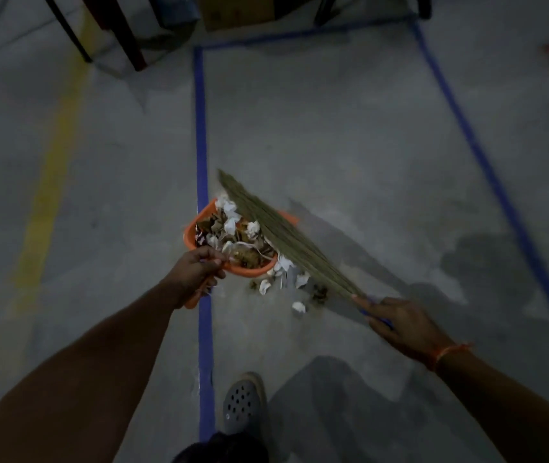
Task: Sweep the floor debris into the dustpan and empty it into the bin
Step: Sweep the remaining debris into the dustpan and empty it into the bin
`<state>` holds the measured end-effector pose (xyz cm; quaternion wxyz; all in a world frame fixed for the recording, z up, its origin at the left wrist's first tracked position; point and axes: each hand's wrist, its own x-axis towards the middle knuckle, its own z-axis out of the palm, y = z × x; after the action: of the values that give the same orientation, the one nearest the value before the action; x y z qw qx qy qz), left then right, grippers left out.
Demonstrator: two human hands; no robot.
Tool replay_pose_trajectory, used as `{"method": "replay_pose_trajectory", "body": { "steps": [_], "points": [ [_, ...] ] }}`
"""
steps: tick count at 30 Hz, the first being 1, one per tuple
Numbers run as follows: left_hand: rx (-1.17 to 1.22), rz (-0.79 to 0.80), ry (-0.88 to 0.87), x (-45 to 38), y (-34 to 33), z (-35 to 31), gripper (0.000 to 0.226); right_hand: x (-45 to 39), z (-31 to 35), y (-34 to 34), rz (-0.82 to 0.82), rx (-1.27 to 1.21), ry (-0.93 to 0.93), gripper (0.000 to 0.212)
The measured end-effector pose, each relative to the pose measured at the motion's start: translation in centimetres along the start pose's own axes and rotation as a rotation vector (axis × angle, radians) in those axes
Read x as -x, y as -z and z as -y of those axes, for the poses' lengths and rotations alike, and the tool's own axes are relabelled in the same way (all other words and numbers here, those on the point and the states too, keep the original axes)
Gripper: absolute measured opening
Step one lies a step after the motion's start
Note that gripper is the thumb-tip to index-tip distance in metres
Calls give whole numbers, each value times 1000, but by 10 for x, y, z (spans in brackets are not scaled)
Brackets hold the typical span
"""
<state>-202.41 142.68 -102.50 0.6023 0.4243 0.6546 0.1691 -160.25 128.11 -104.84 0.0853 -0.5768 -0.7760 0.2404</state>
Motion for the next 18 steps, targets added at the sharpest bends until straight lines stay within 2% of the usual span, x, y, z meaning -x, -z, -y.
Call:
{"method": "replay_pose_trajectory", "body": {
  "steps": [4,9,14,18],
  "points": [
    [21,26,31,57,-9,-108,14,21,37,105,-41,-61,-56,44],
    [33,59,15,83,-35,-238,14,30,46,211,-114,-82,-129,59],
    [-19,72,-58,70,-101,-356,18,26,-12,285,-160,-36,-163,49],
    [-21,57,-111,58,-177,-437,15,28,-82,357,-206,-20,-187,55]
  ]
}}
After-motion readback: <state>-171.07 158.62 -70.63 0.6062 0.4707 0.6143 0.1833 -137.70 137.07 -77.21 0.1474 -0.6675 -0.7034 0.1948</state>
